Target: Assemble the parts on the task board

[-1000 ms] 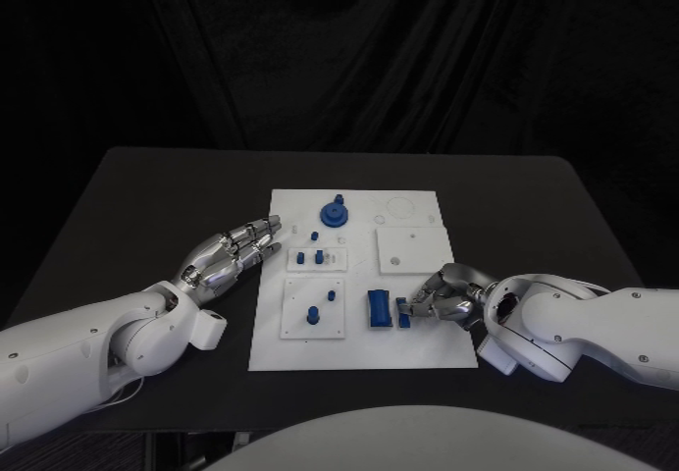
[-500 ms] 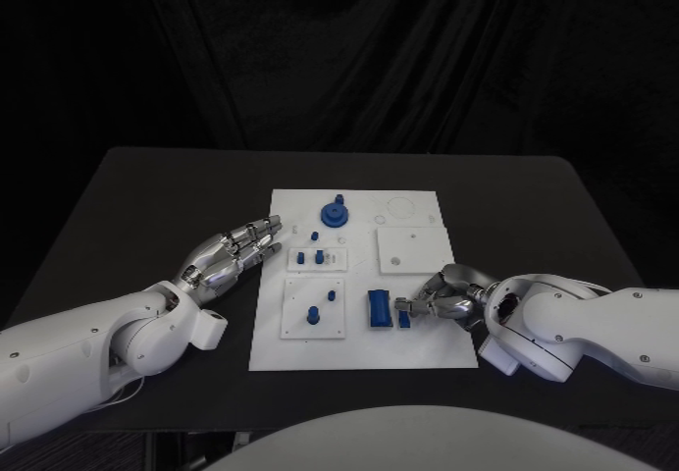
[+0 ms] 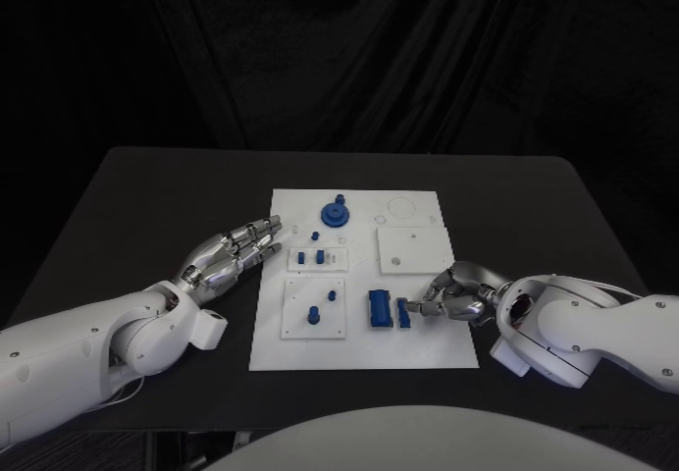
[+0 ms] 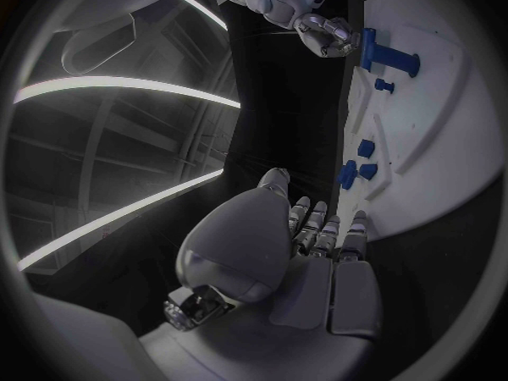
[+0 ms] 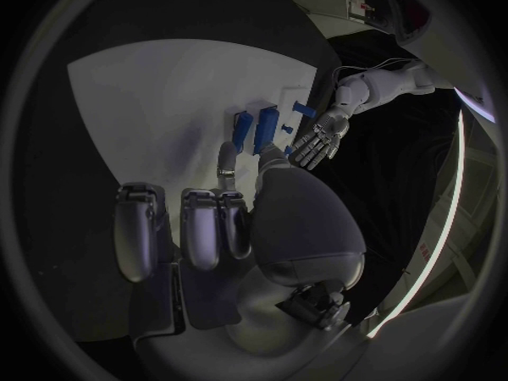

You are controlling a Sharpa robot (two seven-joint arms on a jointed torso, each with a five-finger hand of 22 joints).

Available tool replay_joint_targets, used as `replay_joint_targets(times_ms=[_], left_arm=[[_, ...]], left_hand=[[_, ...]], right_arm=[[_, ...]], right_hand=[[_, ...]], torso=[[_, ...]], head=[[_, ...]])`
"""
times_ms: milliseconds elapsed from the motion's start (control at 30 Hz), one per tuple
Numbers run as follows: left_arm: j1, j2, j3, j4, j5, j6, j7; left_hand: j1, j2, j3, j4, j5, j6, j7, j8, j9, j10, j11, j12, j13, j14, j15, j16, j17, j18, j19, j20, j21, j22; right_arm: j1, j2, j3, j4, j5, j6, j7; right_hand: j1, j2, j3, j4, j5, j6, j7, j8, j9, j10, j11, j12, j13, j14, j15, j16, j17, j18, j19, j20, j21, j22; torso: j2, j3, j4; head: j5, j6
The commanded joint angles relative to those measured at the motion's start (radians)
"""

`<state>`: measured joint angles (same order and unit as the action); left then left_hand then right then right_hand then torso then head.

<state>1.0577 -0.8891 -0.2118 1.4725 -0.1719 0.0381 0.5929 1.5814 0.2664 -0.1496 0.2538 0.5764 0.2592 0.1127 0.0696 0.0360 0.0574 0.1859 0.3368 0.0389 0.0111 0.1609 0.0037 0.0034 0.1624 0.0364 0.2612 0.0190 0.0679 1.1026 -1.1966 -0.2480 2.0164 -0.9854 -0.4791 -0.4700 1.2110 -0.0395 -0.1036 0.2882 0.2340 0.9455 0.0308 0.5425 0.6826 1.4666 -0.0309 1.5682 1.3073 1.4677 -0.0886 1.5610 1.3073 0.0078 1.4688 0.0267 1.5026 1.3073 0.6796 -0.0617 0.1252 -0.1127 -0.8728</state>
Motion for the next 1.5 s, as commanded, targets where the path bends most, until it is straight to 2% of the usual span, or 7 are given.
replay_joint_targets(times_ms=[33, 300, 467, 867, 1067, 1200, 1500], left_arm=[[-0.002, 0.000, 0.001, 0.003, 0.004, 0.009, 0.012], [-0.002, -0.001, 0.001, 0.002, 0.004, 0.009, 0.011], [-0.002, -0.001, 0.001, 0.002, 0.004, 0.009, 0.010], [-0.002, 0.001, 0.001, 0.001, 0.004, 0.011, 0.008], [-0.002, 0.003, 0.001, 0.000, 0.004, 0.013, 0.009], [-0.002, 0.002, 0.001, 0.000, 0.004, 0.013, 0.011], [-0.002, 0.003, 0.001, 0.000, 0.004, 0.016, 0.013]], left_hand=[[0.010, 0.000, 0.006, 0.002, 0.005, 0.001, 0.002, 0.005, 0.002, 0.005, 0.005, 0.004, 0.002, -0.002, 0.007, 0.002, 0.001, 0.009, -0.003, 0.006, 0.006, 0.000], [0.009, 0.000, 0.008, 0.002, 0.004, 0.003, 0.004, 0.006, 0.002, 0.006, 0.005, 0.005, 0.002, 0.002, 0.007, 0.004, 0.002, 0.009, -0.003, 0.006, 0.006, 0.000], [0.009, -0.001, 0.008, 0.002, 0.004, 0.003, 0.004, 0.006, 0.002, 0.007, 0.005, 0.006, 0.002, 0.003, 0.008, 0.005, 0.003, 0.009, -0.003, 0.006, 0.006, 0.000], [0.009, -0.001, 0.009, 0.002, 0.004, 0.004, 0.004, 0.006, 0.002, 0.007, 0.006, 0.006, 0.002, 0.004, 0.008, 0.005, 0.003, 0.009, -0.003, 0.006, 0.006, -0.001], [0.008, -0.001, 0.009, 0.002, 0.004, 0.004, 0.004, 0.007, 0.002, 0.007, 0.006, 0.006, 0.002, 0.004, 0.008, 0.005, 0.003, 0.008, -0.003, 0.006, 0.006, -0.001], [0.008, -0.001, 0.009, 0.002, 0.004, 0.004, 0.004, 0.007, 0.002, 0.007, 0.006, 0.006, 0.002, 0.004, 0.008, 0.005, 0.003, 0.008, -0.003, 0.006, 0.006, -0.001], [0.008, -0.001, 0.010, 0.003, 0.004, 0.005, 0.004, 0.007, 0.002, 0.007, 0.006, 0.006, 0.002, 0.004, 0.009, 0.006, 0.003, 0.008, -0.003, 0.006, 0.006, 0.000]], right_arm=[[-0.002, -0.009, -0.001, 0.009, -0.083, 0.034, -0.017], [-0.002, -0.011, -0.001, 0.008, -0.106, 0.075, -0.034], [-0.003, -0.005, -0.001, 0.005, -0.113, 0.100, -0.044], [-0.003, 0.008, -0.001, 0.000, -0.117, 0.147, -0.054], [-0.003, 0.017, -0.001, -0.004, -0.117, 0.150, -0.053], [-0.003, 0.021, -0.001, -0.006, -0.117, 0.143, -0.047], [-0.003, 0.032, -0.001, -0.017, -0.117, 0.127, -0.036]], right_hand=[[-0.008, -0.012, -0.004, 0.002, -0.034, -0.021, -0.005, 0.055, 0.045, 0.104, -0.010, 0.003, 0.263, 0.098, -0.009, 0.000, 0.237, 0.011, 0.068, -0.012, 0.003, 0.239], [-0.030, -0.031, 0.012, 0.004, -0.095, -0.032, -0.022, 0.158, 0.131, 0.104, -0.026, 0.003, 0.263, 0.095, -0.022, -0.005, 0.224, 0.014, 0.064, -0.022, -0.006, 0.235], [-0.030, -0.041, 0.021, 0.003, -0.115, -0.032, -0.031, 0.196, 0.166, 0.104, -0.034, 0.003, 0.263, 0.094, -0.029, -0.006, 0.221, 0.015, 0.062, -0.028, -0.010, 0.234], [0.019, -0.065, 0.035, 0.001, -0.146, -0.047, -0.037, 0.231, 0.208, 0.104, -0.039, 0.003, 0.263, 0.095, -0.035, -0.006, 0.223, 0.014, 0.062, -0.035, -0.010, 0.234], [0.053, -0.065, 0.043, -0.001, -0.143, -0.050, -0.039, 0.245, 0.223, 0.104, -0.041, 0.003, 0.263, 0.095, -0.036, -0.006, 0.223, 0.014, 0.063, -0.036, -0.010, 0.234], [0.058, -0.055, 0.046, 0.000, -0.134, -0.051, -0.039, 0.250, 0.230, 0.104, -0.042, 0.003, 0.263, 0.095, -0.037, -0.005, 0.224, 0.014, 0.063, -0.037, -0.010, 0.234], [0.084, -0.021, 0.048, -0.007, -0.056, -0.058, -0.044, 0.261, 0.250, 0.104, -0.046, 0.003, 0.263, 0.095, -0.040, -0.005, 0.226, 0.014, 0.064, -0.040, -0.008, 0.235]], torso=[[-0.001, 0.0003, -0.0002], [-0.002, -0.0009, -0.0010], [0.000, -0.0011, -0.0016], [0.001, -0.0009, 0.0029], [0.002, -0.0016, -0.0003], [0.003, -0.0010, -0.0008], [0.000, 0.0002, 0.0014]], head=[[0.001, 0.000], [0.004, 0.000], [0.004, 0.000], [-0.004, 0.000], [0.001, 0.000], [0.004, 0.000], [0.003, 0.000]])
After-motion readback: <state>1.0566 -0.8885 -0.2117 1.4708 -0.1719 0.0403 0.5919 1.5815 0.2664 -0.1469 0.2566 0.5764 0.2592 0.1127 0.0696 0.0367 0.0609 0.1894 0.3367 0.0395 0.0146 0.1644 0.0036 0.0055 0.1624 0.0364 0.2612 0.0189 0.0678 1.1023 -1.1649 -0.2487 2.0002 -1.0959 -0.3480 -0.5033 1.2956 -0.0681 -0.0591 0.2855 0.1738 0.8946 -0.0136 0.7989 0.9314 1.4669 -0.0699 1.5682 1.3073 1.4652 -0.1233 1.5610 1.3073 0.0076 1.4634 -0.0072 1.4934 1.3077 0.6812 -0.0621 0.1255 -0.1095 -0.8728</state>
